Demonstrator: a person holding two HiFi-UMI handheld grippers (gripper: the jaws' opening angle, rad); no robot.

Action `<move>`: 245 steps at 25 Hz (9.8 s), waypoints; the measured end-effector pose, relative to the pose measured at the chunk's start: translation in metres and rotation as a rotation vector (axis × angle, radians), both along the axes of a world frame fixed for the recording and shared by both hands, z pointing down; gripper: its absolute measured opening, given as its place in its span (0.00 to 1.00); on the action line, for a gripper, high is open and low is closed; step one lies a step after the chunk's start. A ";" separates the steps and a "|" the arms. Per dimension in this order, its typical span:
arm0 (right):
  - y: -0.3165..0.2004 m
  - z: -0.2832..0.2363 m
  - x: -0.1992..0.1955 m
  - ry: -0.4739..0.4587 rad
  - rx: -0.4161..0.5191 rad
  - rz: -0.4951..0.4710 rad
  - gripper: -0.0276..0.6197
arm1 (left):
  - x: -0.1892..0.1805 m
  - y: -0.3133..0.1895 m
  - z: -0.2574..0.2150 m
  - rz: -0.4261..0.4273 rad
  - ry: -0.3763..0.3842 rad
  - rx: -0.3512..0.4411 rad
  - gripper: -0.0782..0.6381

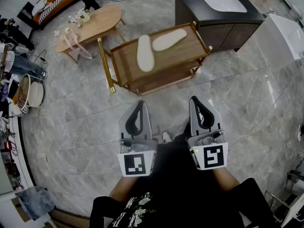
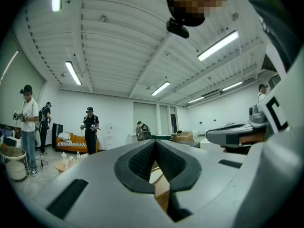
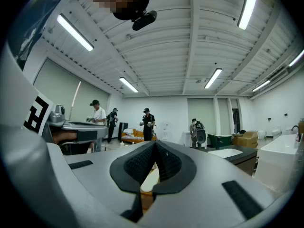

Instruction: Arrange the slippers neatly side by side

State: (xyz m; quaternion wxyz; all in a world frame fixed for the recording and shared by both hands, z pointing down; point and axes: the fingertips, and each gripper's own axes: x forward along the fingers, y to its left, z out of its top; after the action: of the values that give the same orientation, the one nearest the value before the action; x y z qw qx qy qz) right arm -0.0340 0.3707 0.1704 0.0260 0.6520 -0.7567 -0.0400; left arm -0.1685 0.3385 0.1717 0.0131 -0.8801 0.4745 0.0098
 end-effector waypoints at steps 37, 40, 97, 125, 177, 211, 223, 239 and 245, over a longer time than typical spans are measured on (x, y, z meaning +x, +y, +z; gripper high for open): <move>-0.111 -0.005 0.058 -0.046 -0.019 -0.236 0.03 | 0.039 -0.102 -0.017 -0.193 -0.020 0.014 0.11; -0.125 -0.009 0.070 -0.036 -0.019 -0.260 0.03 | 0.052 -0.111 -0.017 -0.219 -0.024 0.007 0.11; -0.275 0.046 0.116 -0.106 -0.077 -0.441 0.03 | 0.079 -0.230 0.057 -0.364 -0.199 -0.213 0.16; -0.353 0.084 0.067 -0.021 -0.242 -0.157 0.03 | 0.041 -0.370 0.149 -0.053 -0.154 -0.371 0.12; -0.378 0.223 0.041 -0.123 -0.650 -0.286 0.03 | 0.059 -0.399 0.384 0.403 -0.085 -1.259 0.22; -0.349 0.215 0.036 -0.081 -0.603 -0.295 0.03 | 0.080 -0.342 0.318 0.790 -0.817 -0.291 0.17; -0.347 0.233 0.013 -0.049 -0.668 -0.372 0.03 | 0.059 -0.307 0.342 0.806 -0.743 -0.533 0.23; -0.369 0.229 0.000 -0.076 -0.652 -0.508 0.03 | 0.009 -0.396 0.354 -0.524 0.246 -1.114 0.46; -0.378 0.230 0.028 -0.072 -0.664 -0.536 0.03 | 0.002 -0.389 0.379 -0.651 0.144 -1.161 0.34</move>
State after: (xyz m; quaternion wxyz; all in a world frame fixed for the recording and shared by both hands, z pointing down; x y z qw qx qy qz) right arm -0.0060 -0.0075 0.4007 0.1965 0.3894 -0.8718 0.2231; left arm -0.1662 -0.0503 0.5509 -0.4921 -0.5535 0.6437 -0.1928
